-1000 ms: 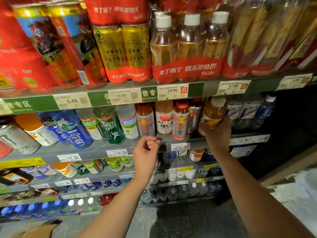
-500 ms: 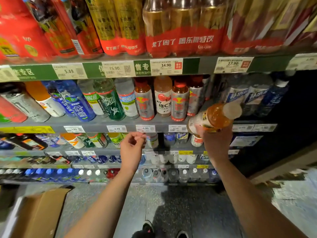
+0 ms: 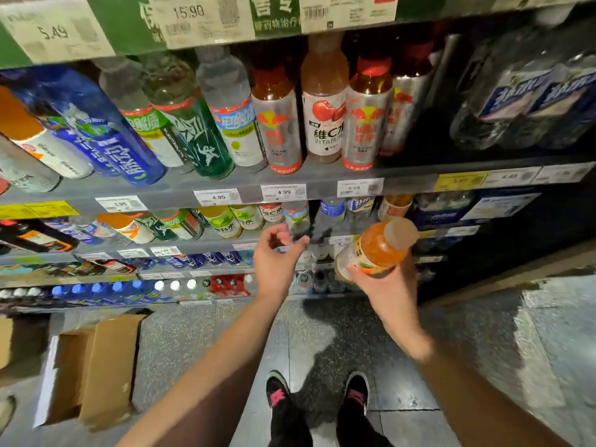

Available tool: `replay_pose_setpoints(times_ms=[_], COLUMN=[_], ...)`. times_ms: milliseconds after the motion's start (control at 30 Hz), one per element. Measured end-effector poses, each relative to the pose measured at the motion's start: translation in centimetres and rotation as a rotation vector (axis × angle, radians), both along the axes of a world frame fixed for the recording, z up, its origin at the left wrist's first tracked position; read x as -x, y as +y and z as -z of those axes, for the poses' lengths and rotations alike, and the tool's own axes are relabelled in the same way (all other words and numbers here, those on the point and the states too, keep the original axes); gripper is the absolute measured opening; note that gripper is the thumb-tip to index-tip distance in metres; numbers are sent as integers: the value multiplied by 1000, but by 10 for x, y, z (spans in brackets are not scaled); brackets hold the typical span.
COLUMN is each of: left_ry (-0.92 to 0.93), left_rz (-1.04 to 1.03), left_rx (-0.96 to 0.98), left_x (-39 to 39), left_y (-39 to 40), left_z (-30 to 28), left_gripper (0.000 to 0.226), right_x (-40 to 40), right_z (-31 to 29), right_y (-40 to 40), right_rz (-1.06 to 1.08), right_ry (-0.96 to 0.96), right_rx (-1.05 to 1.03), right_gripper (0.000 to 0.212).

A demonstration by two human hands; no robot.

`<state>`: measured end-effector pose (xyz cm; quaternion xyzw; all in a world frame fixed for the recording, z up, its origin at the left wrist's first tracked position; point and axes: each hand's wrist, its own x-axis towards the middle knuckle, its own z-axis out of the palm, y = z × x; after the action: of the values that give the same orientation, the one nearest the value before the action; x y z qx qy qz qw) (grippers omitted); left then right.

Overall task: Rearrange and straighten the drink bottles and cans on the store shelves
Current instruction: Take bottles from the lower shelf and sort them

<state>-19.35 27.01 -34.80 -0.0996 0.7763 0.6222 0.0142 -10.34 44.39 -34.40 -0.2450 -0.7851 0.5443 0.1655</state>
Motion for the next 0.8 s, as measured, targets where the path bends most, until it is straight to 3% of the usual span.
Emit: replay_pose_setpoints(times_ms=[133, 233, 333, 433, 633, 733, 800], left_ry=[1, -4, 26, -9, -66, -42, -58], left_rz=[1, -8, -61, -147, -238, -271, -344], left_rx=[59, 140, 222, 225, 243, 163, 69], left_x=[34, 64, 86, 101, 111, 97, 85], left_y=[16, 28, 39, 52, 56, 43, 34], left_z=[31, 59, 81, 88, 92, 95, 92], left_gripper=[50, 75, 86, 86, 58, 67, 77], right_x=[5, 5, 2, -1, 2, 14, 29], right_z=[26, 45, 61, 73, 88, 90, 93], right_y=[-15, -20, -20, -16, -12, -14, -17], right_rz=[82, 60, 74, 63, 80, 84, 71], right_ry=[7, 24, 19, -47, -106, -120, -63], right_rx=[35, 39, 57, 88, 37, -32, -217], right_gripper=[70, 64, 70, 85, 94, 84, 68])
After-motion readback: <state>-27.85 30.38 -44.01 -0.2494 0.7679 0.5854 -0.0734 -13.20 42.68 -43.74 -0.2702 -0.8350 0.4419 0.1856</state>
